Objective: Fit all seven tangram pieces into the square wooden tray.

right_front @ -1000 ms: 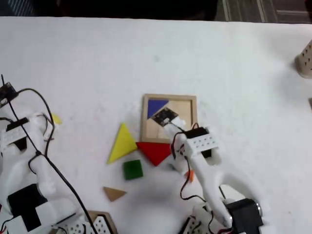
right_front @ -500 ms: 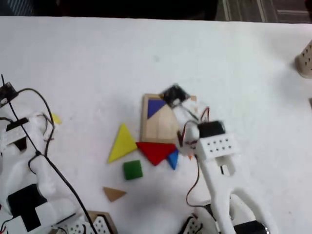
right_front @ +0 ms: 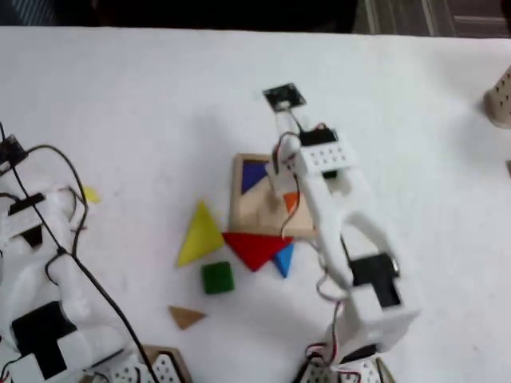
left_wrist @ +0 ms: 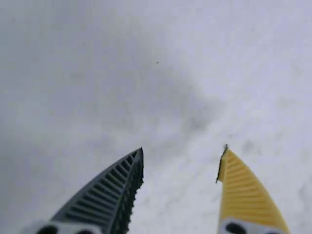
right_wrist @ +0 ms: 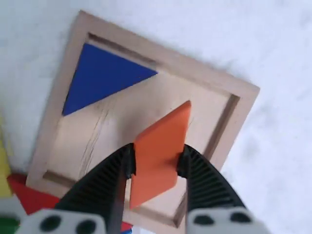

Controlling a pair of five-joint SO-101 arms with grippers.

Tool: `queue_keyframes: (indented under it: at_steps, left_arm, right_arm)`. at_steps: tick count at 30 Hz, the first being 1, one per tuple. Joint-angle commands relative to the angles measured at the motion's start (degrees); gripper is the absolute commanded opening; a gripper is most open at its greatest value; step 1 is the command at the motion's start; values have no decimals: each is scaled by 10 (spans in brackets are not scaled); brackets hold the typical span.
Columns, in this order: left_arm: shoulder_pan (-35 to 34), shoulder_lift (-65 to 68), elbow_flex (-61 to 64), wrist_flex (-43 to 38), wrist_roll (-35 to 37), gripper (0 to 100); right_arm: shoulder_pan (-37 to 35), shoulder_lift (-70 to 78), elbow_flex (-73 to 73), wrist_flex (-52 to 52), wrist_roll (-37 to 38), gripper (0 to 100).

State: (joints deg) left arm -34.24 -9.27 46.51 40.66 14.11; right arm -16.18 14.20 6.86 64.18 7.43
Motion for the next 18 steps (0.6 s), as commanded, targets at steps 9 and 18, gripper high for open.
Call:
queue_keyframes:
  at_steps: [9, 18]
  left_arm:
    - [-4, -1, -28, 0, 4, 269]
    - [-4, 0, -28, 1, 4, 269]
  right_arm:
    - [7, 75, -165, 78, -17, 146]
    - [71, 82, -148, 22, -18, 24]
